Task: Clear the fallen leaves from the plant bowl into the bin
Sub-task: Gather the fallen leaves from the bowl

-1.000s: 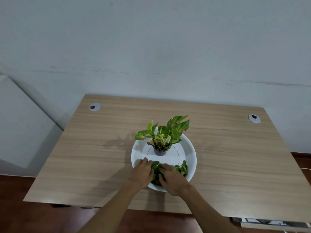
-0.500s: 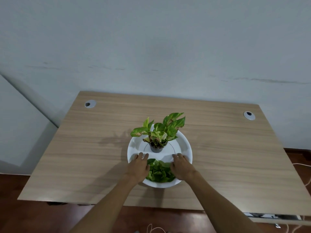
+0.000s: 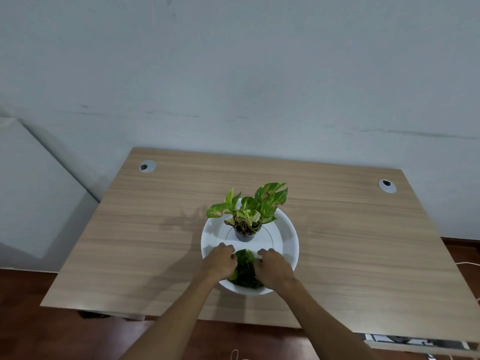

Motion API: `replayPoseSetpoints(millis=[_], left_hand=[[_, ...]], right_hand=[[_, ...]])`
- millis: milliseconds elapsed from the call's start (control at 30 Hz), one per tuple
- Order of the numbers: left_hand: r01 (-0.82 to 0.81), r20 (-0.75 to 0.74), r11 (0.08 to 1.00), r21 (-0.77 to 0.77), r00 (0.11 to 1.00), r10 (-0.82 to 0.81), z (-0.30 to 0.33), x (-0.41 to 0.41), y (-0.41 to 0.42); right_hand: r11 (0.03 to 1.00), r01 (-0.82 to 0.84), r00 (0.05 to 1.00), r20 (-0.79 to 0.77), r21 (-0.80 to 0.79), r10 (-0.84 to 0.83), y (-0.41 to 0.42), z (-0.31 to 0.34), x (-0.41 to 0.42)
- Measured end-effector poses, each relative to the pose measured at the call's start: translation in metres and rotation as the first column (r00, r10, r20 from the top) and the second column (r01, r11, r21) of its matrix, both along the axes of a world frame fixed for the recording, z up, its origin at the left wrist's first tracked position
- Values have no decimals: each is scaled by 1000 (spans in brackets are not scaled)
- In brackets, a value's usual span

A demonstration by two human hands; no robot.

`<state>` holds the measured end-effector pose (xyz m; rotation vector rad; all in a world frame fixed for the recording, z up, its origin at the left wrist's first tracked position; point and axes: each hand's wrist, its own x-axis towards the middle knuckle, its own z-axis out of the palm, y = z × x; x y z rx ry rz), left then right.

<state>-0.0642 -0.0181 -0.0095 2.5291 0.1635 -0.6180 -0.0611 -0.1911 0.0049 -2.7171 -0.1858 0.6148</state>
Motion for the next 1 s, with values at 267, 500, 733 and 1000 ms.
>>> replayPoseSetpoints(millis=[267,500,733,1000], left_hand=[[3,41,999,-32,999,-2,-9,6,10],[46,19,999,-16,999,-46,-10,-1,15],[243,-53,967,80,970,-239,-6,4,16],[285,-115,956,62,954,-277,-6,3,3]], right_hand=[[904,-428,900,100,19,424,14,-25,1],[858,-511,857,94,43,506,7,-25,-15],[944,-324,946,23,64,323,-26,-13,10],[879,-476,878,37,-15,477,-9,-25,-16]])
